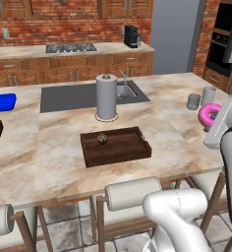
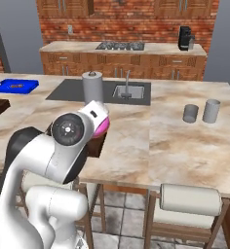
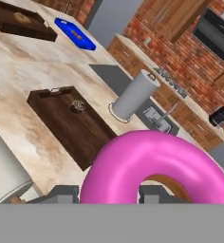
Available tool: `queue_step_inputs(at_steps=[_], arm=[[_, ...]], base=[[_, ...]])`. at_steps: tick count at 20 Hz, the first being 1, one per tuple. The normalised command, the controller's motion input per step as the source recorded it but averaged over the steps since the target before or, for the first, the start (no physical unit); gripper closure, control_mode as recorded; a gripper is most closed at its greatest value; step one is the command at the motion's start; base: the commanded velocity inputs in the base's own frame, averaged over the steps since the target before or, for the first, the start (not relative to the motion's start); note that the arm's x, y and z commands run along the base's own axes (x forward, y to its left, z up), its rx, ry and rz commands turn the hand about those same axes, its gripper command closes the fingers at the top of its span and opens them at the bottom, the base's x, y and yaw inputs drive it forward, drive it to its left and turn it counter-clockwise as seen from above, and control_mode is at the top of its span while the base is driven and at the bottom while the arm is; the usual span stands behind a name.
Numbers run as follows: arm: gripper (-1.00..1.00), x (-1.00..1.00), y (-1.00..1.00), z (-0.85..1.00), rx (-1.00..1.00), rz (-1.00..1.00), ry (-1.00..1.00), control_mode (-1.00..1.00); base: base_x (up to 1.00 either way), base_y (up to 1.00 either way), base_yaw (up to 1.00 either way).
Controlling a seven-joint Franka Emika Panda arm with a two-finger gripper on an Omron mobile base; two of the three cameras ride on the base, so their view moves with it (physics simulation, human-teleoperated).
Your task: Take the cupcake and donut from the fridge and place them on the empty tray on the dining counter.
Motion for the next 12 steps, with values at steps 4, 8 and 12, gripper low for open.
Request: queue_step_inputs(at_steps=[4,8,12], arm=[[1.0,0.88,0.31,-0.2,0.0,0.06,0.18,-1.0],[1.0,0.61,0.39,-0.31,0.0,0.11,0.15,-1.0],[1.0,0.54,0.5,-0.4,0.0,0.11,0.16,-1.0]], base=[[0.0,0.0,0.0],[0.0,0.0,0.0],[0.0,0.0,0.0]])
